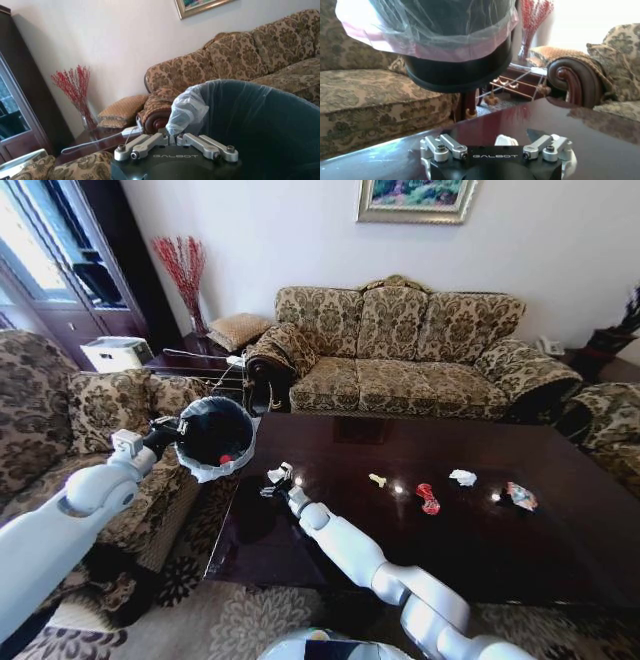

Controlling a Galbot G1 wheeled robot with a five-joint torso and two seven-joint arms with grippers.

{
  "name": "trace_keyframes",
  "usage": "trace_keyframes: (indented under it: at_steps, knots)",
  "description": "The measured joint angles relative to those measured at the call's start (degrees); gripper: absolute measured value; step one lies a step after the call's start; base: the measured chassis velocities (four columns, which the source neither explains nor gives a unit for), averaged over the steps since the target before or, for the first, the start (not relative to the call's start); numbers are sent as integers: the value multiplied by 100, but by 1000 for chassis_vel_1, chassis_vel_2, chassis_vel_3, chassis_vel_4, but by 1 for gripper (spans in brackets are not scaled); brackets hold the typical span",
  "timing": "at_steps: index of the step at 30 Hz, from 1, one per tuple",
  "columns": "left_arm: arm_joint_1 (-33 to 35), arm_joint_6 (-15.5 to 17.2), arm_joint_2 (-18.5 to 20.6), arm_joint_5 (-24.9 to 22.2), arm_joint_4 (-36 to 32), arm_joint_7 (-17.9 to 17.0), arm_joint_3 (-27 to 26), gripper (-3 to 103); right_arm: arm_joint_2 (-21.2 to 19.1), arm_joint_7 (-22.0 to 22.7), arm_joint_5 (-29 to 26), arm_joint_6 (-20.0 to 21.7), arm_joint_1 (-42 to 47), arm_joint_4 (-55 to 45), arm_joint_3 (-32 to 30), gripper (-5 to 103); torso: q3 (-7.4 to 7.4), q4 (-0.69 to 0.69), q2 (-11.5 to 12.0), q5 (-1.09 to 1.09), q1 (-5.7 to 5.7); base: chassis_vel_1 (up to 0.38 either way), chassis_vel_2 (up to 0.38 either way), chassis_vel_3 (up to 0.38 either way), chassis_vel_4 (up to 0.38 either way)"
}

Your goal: Move to the front of the table and place the trash on the table into the trash bin.

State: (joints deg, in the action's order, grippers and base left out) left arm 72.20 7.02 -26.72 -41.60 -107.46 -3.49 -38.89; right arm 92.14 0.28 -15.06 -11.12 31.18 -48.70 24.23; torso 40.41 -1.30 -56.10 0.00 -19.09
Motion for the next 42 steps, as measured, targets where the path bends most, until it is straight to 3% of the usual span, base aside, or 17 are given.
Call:
trace_keyframes:
  at_steps: [2,4,5,8,14,20,23,25,35,42]
  knots:
    - [4,-5,-1,-4,11,0,-1,3,0,204,-2,158,28,-80,22,79,0,2,0,0,-2,0,0,0,0]
    - [4,-7,0,-5,14,0,-2,3,0,254,-4,208,36,-112,33,79,0,2,0,0,-2,0,0,0,0]
    - [2,-10,0,-9,20,0,-6,3,0,350,-40,343,55,-197,60,68,1,1,0,0,-2,0,0,0,0]
    - [-2,-13,1,-13,29,0,-11,3,0,517,-152,510,79,-305,82,63,0,0,0,0,-1,0,0,0,0]
    - [4,-22,-11,-25,37,-4,-14,3,0,853,-463,1119,157,-562,77,35,0,0,0,0,-1,0,0,0,0]
    - [5,-35,-10,-106,60,-15,-22,3,0,971,-570,1335,237,-772,55,19,0,0,0,0,-1,0,0,0,0]
    - [2,-42,-10,-114,73,-23,-22,3,0,1055,-611,1362,285,-871,20,3,0,0,0,0,-1,0,0,0,0]
    - [0,-42,-12,-114,73,-25,-20,3,0,1068,-612,1362,292,-893,14,-1,0,0,0,0,-1,0,0,0,0]
    - [9,-49,-23,-119,65,-39,-20,3,-11,1247,-598,1387,409,-1126,7,-2,0,-1,0,0,-1,0,0,0,0]
    - [-5,-60,-17,-118,57,-39,-20,3,-288,1433,-334,1246,551,-1608,-274,0,0,-1,0,1,-1,0,0,0,0]
